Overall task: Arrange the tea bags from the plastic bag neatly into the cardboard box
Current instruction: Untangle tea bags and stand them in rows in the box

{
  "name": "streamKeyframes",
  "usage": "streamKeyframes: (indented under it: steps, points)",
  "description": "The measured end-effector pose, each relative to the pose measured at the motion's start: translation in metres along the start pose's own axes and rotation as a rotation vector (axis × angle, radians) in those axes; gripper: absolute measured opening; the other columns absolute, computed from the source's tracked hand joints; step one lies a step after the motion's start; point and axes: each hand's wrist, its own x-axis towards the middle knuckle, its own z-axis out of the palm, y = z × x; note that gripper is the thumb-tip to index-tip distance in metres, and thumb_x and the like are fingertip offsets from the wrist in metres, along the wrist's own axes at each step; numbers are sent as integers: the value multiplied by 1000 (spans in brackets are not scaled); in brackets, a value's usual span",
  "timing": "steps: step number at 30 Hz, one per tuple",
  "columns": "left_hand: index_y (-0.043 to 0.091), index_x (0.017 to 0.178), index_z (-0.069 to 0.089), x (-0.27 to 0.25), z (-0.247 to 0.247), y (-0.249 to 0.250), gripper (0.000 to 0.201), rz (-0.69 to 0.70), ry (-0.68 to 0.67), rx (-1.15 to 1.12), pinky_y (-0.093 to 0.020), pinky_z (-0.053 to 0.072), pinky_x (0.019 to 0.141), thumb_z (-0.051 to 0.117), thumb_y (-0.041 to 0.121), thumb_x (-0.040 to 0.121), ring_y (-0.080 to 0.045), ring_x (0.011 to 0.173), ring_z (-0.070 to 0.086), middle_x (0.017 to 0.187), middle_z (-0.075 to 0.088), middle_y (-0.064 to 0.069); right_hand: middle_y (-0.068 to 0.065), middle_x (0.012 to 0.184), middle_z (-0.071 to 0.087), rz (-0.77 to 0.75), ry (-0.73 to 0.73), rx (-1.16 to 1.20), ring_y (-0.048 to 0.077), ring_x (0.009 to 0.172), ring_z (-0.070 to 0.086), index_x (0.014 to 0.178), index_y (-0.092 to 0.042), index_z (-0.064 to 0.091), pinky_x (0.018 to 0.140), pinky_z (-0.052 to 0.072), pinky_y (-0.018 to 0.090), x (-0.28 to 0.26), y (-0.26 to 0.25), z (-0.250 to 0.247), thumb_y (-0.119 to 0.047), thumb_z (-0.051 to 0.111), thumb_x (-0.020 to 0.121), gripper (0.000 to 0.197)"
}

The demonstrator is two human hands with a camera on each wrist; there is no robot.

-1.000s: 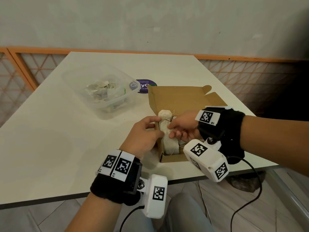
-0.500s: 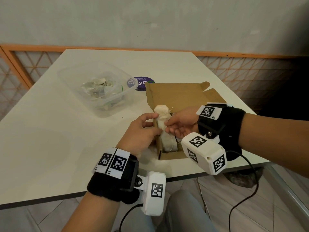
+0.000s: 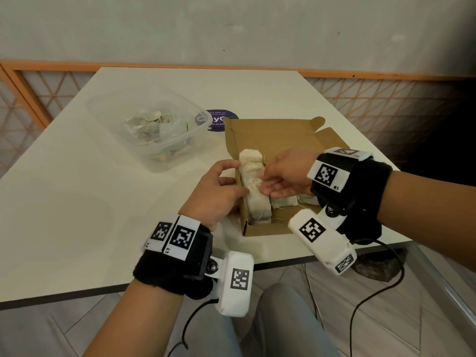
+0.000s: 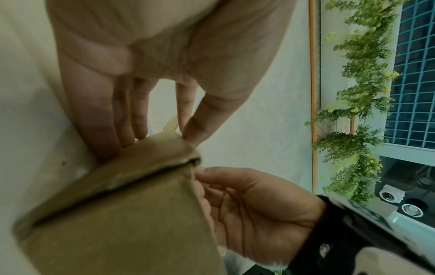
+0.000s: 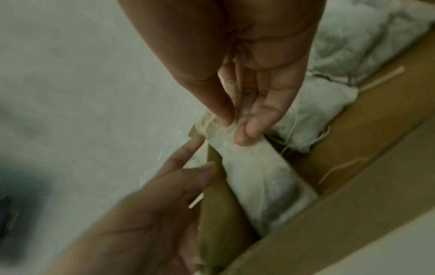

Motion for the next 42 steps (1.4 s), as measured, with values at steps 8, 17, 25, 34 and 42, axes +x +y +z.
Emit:
streamKeyframes:
  steps: [8,17,25,34,42]
  points:
    - [28,123,58,1,4,1,46,-7,-11,74,-49,49,96,55,-1,87,-25,89,60,117,62,-18,6,56,56,-148,115,-184,8,38,52,72,-9,51,38,43,16,-12,-6,-8,-4,50,93,21]
    - [32,124,52,3,2,0,51,-2,-42,60,-46,50,90,55,-4,88,-25,85,57,102,59,-13,9,56,64,72,-51,-363,7,37,57,89,0,56,41,48,15,-12,16,-3,-10,58,91,10]
    - [33,120,54,3,0,-2,49,8,-51,52,-43,52,85,56,-3,87,-26,86,59,113,60,-21,2,46,63,91,-121,-375,6,38,58,68,-8,54,44,49,14,-7,18,9,-11,66,85,21]
    - [34,128,49,5,0,-3,57,7,-39,38,-44,54,87,60,-1,85,-29,92,61,121,55,-17,13,68,64,-67,-25,-378,14,51,60,73,-5,53,50,52,20,-9,13,4,-6,66,84,17]
    - [34,92,50,5,-1,-6,39,55,20,72,-53,51,91,68,2,78,-32,97,56,120,48,-11,2,63,58,-436,262,-212,14,51,53,93,-10,48,47,41,21,-18,-5,-13,1,61,84,20]
